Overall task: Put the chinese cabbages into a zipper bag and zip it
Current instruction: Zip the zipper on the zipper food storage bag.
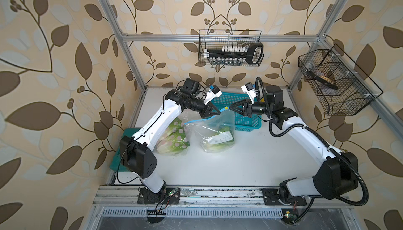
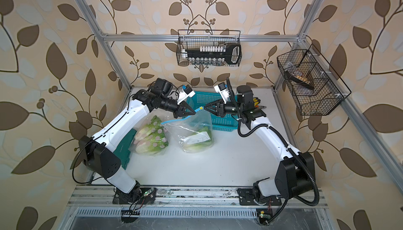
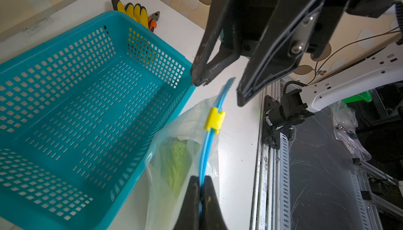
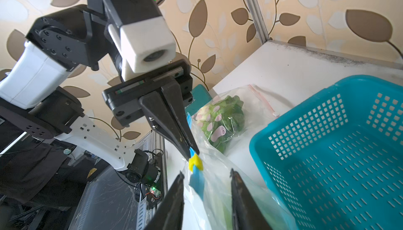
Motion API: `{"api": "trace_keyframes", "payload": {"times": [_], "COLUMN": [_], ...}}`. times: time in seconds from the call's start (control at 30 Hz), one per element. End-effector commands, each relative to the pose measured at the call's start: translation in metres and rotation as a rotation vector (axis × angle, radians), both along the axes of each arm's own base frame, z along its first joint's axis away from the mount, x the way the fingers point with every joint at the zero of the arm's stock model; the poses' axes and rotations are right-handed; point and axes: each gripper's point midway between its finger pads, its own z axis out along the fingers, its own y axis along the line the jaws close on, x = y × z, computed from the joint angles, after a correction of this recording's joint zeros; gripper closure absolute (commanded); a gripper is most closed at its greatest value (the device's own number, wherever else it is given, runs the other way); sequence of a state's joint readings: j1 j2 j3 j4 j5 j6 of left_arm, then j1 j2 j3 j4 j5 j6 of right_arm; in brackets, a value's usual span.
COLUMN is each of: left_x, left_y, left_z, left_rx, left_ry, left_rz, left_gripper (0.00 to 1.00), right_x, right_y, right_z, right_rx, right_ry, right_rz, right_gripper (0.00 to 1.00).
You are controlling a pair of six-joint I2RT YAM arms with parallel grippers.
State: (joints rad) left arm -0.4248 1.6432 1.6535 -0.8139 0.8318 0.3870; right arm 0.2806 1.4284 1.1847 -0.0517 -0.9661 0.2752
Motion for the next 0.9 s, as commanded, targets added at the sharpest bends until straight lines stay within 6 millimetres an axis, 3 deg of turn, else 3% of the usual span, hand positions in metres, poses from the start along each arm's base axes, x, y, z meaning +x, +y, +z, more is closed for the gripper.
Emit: {"api": "trace_keyframes", "payload": {"times": [0.0,0.2,0.33,0.4,0.53,0.6,0.73,0.87], "left_x": [-0.001,0.001,0.001,0.001,0.007,0.008,0.000,-0.001], "left_y": [-0.004,-0.004,-0.005,-0.005,-0.006,-0.011,-0.028,-0.032], "left_z": [0.016,0.015,0.016,0.017,0.024,0.035,0.039,0.032], "left_rx": [-0.036,-0.030,-0.033,-0.034,-0.041,-0.077,-0.098,-0.078], "left_ry": [-0.038,-0.040,-0.035,-0.031,-0.049,-0.055,-0.058,-0.039], "left_rz": [-0.031,-0.026,-0.025,-0.025,-0.010,-0.019,-0.081,-0.097], "left_gripper": [1.00,1.00,1.00,0.96,0.63,0.56,0.57,0.68], "right_x": [-0.003,-0.003,0.000,-0.002,-0.012,-0.015,-0.016,-0.016], "right_y": [0.007,0.010,0.010,0.011,0.015,0.016,0.016,0.016], "right_z": [0.016,0.009,0.010,0.014,0.017,0.015,0.017,0.018], "right_rx": [0.036,0.030,0.027,0.034,0.022,-0.001,-0.003,-0.002], "right_ry": [-0.030,-0.015,-0.017,-0.031,-0.069,-0.077,-0.083,-0.082], "right_rz": [0.064,0.078,0.070,0.071,0.084,0.086,0.083,0.086], "right_gripper": [0.75,0.86,0.99,1.00,1.00,1.00,1.00,1.00]}}
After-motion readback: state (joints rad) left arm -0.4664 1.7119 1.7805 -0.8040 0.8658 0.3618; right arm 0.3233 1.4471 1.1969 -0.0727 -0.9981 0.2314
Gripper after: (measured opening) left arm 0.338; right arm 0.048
